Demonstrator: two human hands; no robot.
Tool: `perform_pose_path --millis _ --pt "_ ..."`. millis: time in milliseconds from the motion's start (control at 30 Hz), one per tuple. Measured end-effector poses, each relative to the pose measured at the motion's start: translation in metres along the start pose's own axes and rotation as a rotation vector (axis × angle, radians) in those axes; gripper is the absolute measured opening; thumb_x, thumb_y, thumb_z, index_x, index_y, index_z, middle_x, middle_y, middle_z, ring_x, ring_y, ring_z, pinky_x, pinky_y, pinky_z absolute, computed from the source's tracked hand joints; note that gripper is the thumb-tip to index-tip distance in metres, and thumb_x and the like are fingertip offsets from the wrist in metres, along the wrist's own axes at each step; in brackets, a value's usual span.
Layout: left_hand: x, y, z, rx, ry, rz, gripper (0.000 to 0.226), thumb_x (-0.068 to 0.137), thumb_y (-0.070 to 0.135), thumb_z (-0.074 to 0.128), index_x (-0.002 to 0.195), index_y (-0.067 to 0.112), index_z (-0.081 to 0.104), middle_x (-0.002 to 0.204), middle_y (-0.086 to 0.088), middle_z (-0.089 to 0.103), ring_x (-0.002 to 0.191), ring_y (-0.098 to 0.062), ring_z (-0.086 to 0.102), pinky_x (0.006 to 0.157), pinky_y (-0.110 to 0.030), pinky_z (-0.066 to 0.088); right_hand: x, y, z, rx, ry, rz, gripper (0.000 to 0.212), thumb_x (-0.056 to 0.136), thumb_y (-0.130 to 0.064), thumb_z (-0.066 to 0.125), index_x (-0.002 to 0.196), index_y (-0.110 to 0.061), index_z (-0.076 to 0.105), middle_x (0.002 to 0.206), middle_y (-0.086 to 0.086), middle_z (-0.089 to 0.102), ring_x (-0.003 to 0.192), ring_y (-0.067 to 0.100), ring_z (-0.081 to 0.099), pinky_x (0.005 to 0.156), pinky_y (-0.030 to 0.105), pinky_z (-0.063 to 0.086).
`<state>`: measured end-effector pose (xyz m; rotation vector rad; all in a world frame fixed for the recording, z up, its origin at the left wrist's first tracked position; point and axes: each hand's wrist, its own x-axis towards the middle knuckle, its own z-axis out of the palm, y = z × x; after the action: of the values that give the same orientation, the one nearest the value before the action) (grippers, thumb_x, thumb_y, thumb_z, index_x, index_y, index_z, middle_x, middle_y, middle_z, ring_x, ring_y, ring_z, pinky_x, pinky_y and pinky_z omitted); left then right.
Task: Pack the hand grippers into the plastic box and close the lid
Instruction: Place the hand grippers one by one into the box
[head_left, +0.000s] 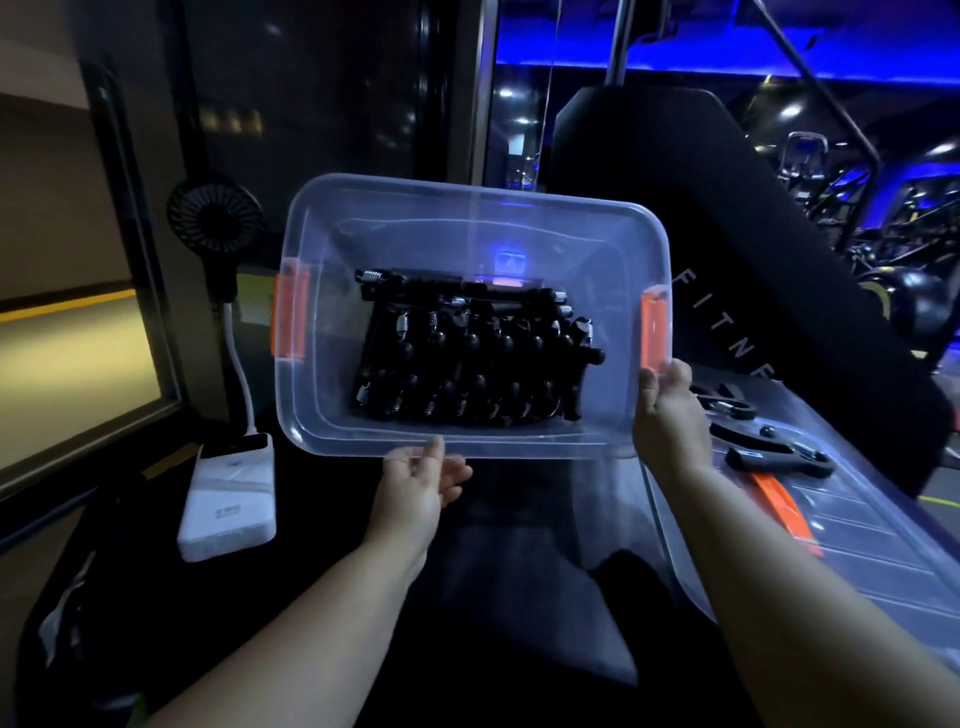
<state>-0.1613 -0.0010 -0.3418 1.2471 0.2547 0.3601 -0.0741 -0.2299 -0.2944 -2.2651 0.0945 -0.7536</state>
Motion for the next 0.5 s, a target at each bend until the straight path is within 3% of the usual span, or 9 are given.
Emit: perform_pose_path --millis 133,200,367,500 --pt "-0.01 -0.006 0.033 0.098 -0.045 -0.062 0.021 0.095 0.028 0.055 0.091 0.009 0.048 0.089 -0.009 0.065 0.067 -0.014 0.064 0.053 -0.021 0.051 0.003 -0.003 -0.003 0.001 -0.035 0.012 0.035 0.102 -0.038 0.029 0.123 -0.01 0.036 0.101 0.02 0.059 0.085 0.036 0.054 0.068 0.037 0.036" --pt "-0.018 -0.009 0.053 0.083 -0.057 -0.107 0.021 0.094 0.026 0.058 0.09 0.011 0.044 0.087 -0.008 0.064 0.068 -0.015 0.063 0.058 -0.023 0.054 0.003 -0.003 -0.004 -0.004 -0.054 0.018 0.036 0.102 -0.039 0.028 0.123 -0.01 0.035 0.1 0.019 0.059 0.081 0.033 0.052 0.067 0.036 0.036" --pt "-0.019 -0.019 0.092 -0.075 -0.068 -0.196 0.035 0.091 0.025 0.063 0.112 0.002 0.047 0.091 -0.009 0.066 0.078 -0.017 0.068 0.07 -0.028 0.058 0.002 -0.003 -0.006 0.008 -0.085 0.015 0.035 0.102 -0.041 0.028 0.119 -0.011 0.034 0.094 0.017 0.058 0.08 0.033 0.054 0.067 0.038 0.04" --pt "-0.021 -0.033 0.114 -0.143 -0.036 -0.193 0.032 0.091 0.027 0.063 0.109 0.007 0.046 0.099 -0.013 0.068 0.091 -0.027 0.068 0.083 -0.04 0.057 0.002 0.0 -0.011 -0.021 -0.125 -0.003 0.034 0.102 -0.042 0.028 0.117 -0.012 0.035 0.089 0.008 0.052 0.076 0.028 0.049 0.065 0.035 0.036"
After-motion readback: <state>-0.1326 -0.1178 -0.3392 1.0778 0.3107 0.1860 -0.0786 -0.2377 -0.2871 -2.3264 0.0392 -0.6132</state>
